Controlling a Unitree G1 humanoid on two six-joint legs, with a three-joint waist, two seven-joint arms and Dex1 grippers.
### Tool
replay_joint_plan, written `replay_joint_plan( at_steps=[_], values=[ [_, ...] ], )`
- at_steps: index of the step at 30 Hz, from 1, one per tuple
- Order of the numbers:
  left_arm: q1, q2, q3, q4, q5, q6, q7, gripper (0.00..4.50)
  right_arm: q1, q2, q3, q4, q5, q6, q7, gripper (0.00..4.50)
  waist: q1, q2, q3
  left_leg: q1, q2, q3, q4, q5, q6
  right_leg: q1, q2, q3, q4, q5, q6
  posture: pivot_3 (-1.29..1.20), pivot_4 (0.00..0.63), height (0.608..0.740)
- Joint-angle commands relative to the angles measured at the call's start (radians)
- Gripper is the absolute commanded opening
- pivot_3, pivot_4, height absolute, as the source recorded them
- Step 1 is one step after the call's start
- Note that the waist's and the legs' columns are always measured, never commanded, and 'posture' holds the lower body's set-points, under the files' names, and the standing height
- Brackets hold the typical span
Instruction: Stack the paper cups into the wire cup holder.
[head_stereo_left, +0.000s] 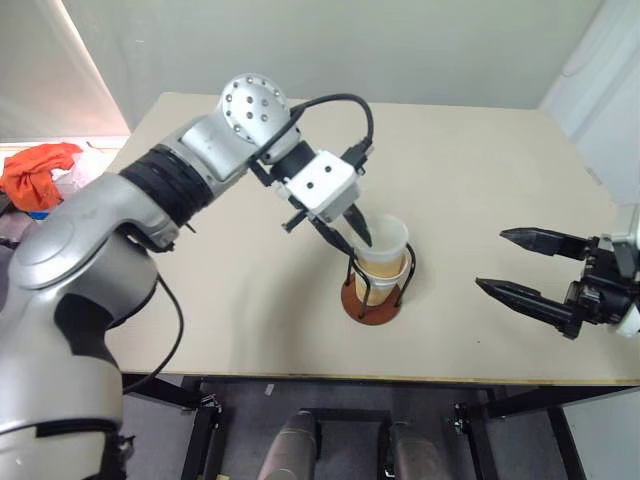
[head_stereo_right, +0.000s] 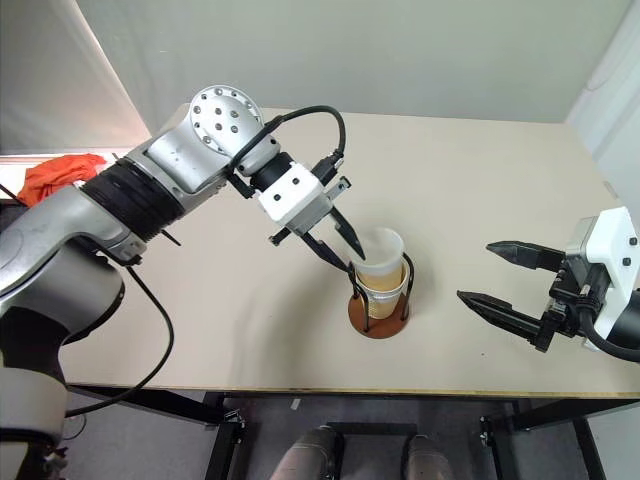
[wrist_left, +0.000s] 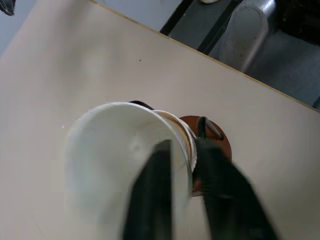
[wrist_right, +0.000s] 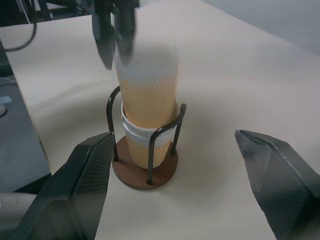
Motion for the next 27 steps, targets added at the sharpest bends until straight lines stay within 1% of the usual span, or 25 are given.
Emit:
replay_joint_plan(
  at_steps=[1, 3, 5, 6, 8, 10, 12, 14, 16, 19, 21, 22, 24, 27],
  values=[
    [-0.010, -0.011, 0.093, 0.020, 0.045, 0.014, -0.033, 2.27, -0.049, -0.013, 0.047, 0.036, -0.017, -0.037, 0.023, 4.09, -0.001, 0.000, 0.000, 0.000, 0.000, 0.000, 0.000, 0.000, 0.000, 0.000, 0.000, 0.000, 0.000, 0.000, 0.000, 0.00, 0.150, 0.740],
    [-0.003, -0.033, 0.180, 0.053, 0.075, 0.027, -0.033, 2.92, -0.100, -0.019, 0.121, 0.081, -0.043, -0.058, 0.055, 4.09, -0.003, 0.000, 0.000, 0.001, 0.000, 0.000, 0.000, 0.000, 0.000, 0.000, 0.000, 0.000, 0.000, 0.000, 0.000, 0.00, 0.150, 0.740],
    [0.011, -0.050, 0.299, 0.095, 0.123, 0.044, -0.027, 3.58, -0.174, -0.026, 0.208, 0.144, -0.082, -0.084, 0.102, 4.09, -0.005, 0.000, 0.000, 0.000, 0.000, 0.000, 0.000, 0.001, 0.000, 0.000, 0.000, 0.000, 0.000, 0.000, 0.000, 0.00, 0.150, 0.740],
    [0.024, -0.027, 0.336, 0.088, 0.132, 0.096, -0.029, 3.94, -0.220, -0.028, 0.253, 0.184, -0.103, -0.097, 0.130, 4.09, -0.008, 0.000, 0.000, 0.001, 0.000, 0.001, 0.000, 0.001, 0.000, 0.000, 0.000, 0.000, 0.001, 0.001, 0.001, 0.00, 0.150, 0.740],
    [0.070, 0.052, 0.392, 0.034, 0.122, 0.197, -0.032, 3.94, -0.303, -0.035, 0.331, 0.271, -0.152, -0.126, 0.194, 4.09, -0.016, 0.002, 0.000, 0.001, 0.000, 0.001, -0.001, 0.002, 0.000, 0.000, 0.001, 0.000, 0.001, 0.001, 0.001, 0.00, 0.150, 0.740],
    [0.135, 0.114, 0.483, -0.020, 0.125, 0.294, -0.030, 3.94, -0.371, -0.039, 0.394, 0.355, -0.200, -0.154, 0.263, 4.09, -0.032, 0.003, -0.001, 0.003, 0.001, 0.004, -0.002, 0.006, -0.008, -0.001, 0.002, 0.002, 0.001, 0.001, 0.001, 0.00, 0.150, 0.740],
    [0.233, 0.200, 0.581, -0.102, 0.111, 0.416, -0.013, 3.94, -0.431, -0.038, 0.450, 0.442, -0.246, -0.181, 0.335, 4.09, -0.036, 0.004, -0.001, 0.004, 0.003, 0.006, -0.004, 0.008, -0.009, -0.002, 0.003, 0.001, 0.001, 0.000, 0.000, 0.00, 0.150, 0.740],
    [0.379, 0.300, 0.683, -0.212, 0.052, 0.546, 0.005, 3.94, -0.489, -0.025, 0.490, 0.532, -0.265, -0.199, 0.414, 4.09, -0.039, 0.004, -0.002, 0.003, 0.004, 0.005, -0.004, 0.009, -0.010, -0.003, 0.003, 0.001, 0.001, -0.001, -0.002, 0.00, 0.150, 0.740],
    [0.547, 0.368, 0.794, -0.335, -0.020, 0.669, 0.046, 3.94, -0.558, 0.015, 0.499, 0.625, -0.237, -0.188, 0.479, 4.09, -0.041, 0.005, -0.002, 0.003, 0.004, 0.006, -0.004, 0.010, -0.010, -0.004, 0.003, 0.002, 0.002, -0.002, -0.003, 0.00, 0.150, 0.740],
    [0.762, 0.409, 0.932, -0.468, -0.055, 0.781, 0.149, 3.94, -0.632, 0.053, 0.538, 0.737, -0.278, -0.198, 0.531, 4.09, -0.035, 0.005, -0.002, 0.004, 0.004, 0.005, -0.006, 0.010, -0.010, -0.005, 0.002, 0.002, 0.003, -0.003, -0.006, 0.00, 0.150, 0.740],
    [0.898, 0.438, 1.038, -0.520, -0.079, 0.840, 0.195, 3.94, -0.658, 0.067, 0.558, 0.789, -0.307, -0.201, 0.562, 4.09, -0.031, 0.005, -0.002, 0.003, 0.004, 0.001, -0.006, 0.010, -0.011, -0.005, 0.003, 0.000, 0.004, -0.006, -0.014, 0.00, 0.150, 0.740],
    [0.970, 0.452, 1.106, -0.533, -0.097, 0.872, 0.218, 3.94, -0.664, 0.068, 0.566, 0.812, -0.322, -0.206, 0.578, 4.09, -0.029, 0.004, -0.002, 0.003, 0.004, 0.000, -0.006, 0.010, -0.011, -0.004, 0.002, -0.001, 0.004, -0.008, -0.019, 0.00, 0.150, 0.740],
    [1.087, 0.469, 1.224, -0.552, -0.116, 0.915, 0.247, 3.94, -0.674, 0.066, 0.571, 0.850, -0.343, -0.214, 0.605, 4.09, -0.029, 0.004, -0.002, 0.004, 0.004, -0.001, -0.008, 0.011, -0.014, -0.005, 0.002, -0.003, 0.006, -0.009, -0.022, 0.00, 0.150, 0.740],
    [1.266, 0.487, 1.403, -0.566, -0.115, 0.947, 0.249, 3.94, -0.690, 0.069, 0.563, 0.904, -0.360, -0.213, 0.632, 4.09, -0.033, 0.004, -0.002, 0.007, 0.004, -0.002, -0.014, 0.012, -0.016, -0.005, 0.002, -0.003, 0.008, -0.009, -0.027, 0.00, 0.150, 0.740]
  ],
)
